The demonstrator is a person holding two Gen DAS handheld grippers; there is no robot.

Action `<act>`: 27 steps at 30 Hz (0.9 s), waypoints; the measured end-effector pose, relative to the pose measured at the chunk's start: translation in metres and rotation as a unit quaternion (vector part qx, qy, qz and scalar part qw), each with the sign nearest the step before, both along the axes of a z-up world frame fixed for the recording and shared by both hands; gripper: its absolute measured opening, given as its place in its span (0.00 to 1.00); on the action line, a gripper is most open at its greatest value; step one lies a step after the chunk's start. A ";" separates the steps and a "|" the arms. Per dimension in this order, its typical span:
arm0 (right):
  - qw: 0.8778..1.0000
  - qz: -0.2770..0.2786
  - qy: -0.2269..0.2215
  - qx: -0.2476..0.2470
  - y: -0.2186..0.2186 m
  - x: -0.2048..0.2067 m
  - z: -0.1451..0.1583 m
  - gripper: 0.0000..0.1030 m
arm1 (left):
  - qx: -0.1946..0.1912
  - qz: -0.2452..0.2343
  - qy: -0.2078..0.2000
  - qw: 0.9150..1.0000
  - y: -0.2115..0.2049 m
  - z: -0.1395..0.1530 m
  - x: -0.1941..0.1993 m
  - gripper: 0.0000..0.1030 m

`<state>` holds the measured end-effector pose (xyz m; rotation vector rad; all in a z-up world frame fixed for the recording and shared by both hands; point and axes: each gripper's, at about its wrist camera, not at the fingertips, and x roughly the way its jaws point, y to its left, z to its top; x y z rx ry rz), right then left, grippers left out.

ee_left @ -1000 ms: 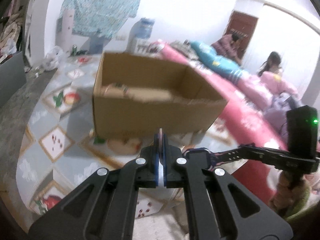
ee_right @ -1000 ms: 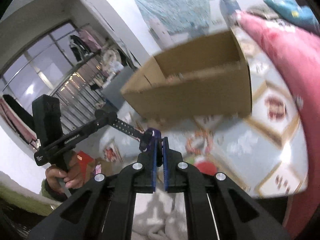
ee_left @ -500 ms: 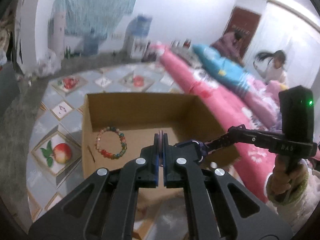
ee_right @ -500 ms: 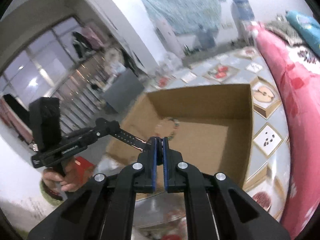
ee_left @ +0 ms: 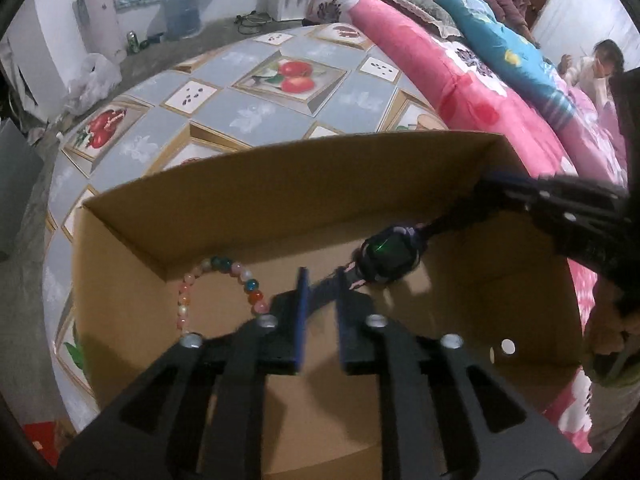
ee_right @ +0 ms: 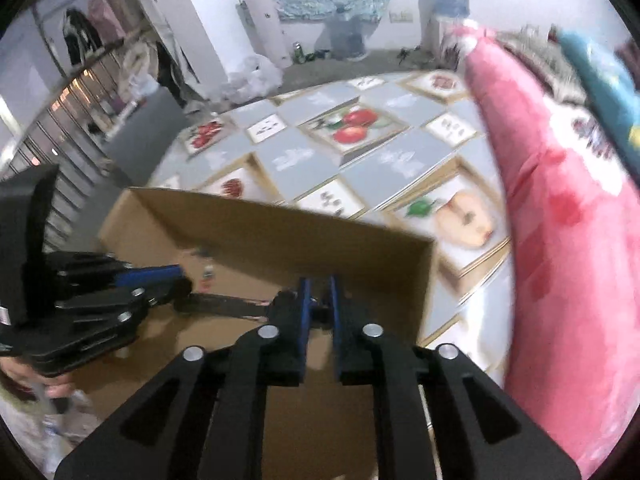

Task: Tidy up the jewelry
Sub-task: 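Carry the smartwatch into the cardboard box and open both grippers, then grasp the pink-orange bead bracelet with the left gripper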

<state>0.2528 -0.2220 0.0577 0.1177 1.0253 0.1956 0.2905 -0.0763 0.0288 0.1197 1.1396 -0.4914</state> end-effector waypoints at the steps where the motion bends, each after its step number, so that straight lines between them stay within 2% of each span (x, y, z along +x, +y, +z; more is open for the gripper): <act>1: 1.000 -0.001 -0.011 -0.014 -0.001 -0.001 0.001 0.23 | -0.002 0.003 -0.007 1.000 0.001 0.001 -0.002 0.26; 2: 1.000 -0.003 -0.021 -0.020 -0.004 -0.001 0.003 0.25 | -0.002 0.006 -0.012 1.000 0.002 0.002 -0.003 0.29; 6: 0.998 -0.011 -0.058 -0.012 -0.017 -0.015 0.017 0.25 | -0.007 0.016 -0.040 0.999 0.010 0.016 -0.013 0.33; 9: 0.996 -0.019 -0.086 -0.004 -0.027 -0.036 0.032 0.25 | -0.018 0.023 -0.078 0.997 0.020 0.037 -0.031 0.39; 13: 0.992 -0.025 -0.118 0.023 -0.039 -0.084 0.057 0.26 | -0.038 0.022 -0.135 0.990 0.040 0.069 -0.071 0.56; 15: 0.990 -0.026 -0.136 0.036 -0.044 -0.112 0.065 0.36 | -0.058 0.017 -0.170 0.984 0.056 0.086 -0.103 0.66; 16: 0.987 -0.029 -0.150 0.043 -0.046 -0.132 0.069 0.45 | -0.067 0.015 -0.182 0.981 0.061 0.091 -0.115 0.72; 18: 0.983 -0.027 -0.173 0.055 -0.047 -0.170 0.071 0.50 | -0.091 0.010 -0.209 0.974 0.078 0.098 -0.148 0.79; 19: 0.982 -0.026 -0.179 0.058 -0.047 -0.185 0.070 0.54 | -0.103 0.008 -0.220 0.970 0.089 0.098 -0.167 0.82; 22: 0.981 -0.026 -0.182 0.068 -0.042 -0.233 0.053 0.67 | -0.110 0.013 -0.228 0.967 0.107 0.089 -0.200 0.85; 25: 0.987 -0.032 -0.150 0.052 -0.028 -0.264 0.020 0.72 | -0.097 0.025 -0.206 0.973 0.117 0.060 -0.226 0.86; 27: 0.993 -0.036 -0.110 0.037 -0.014 -0.276 -0.008 0.73 | -0.080 0.035 -0.185 0.979 0.117 0.037 -0.234 0.86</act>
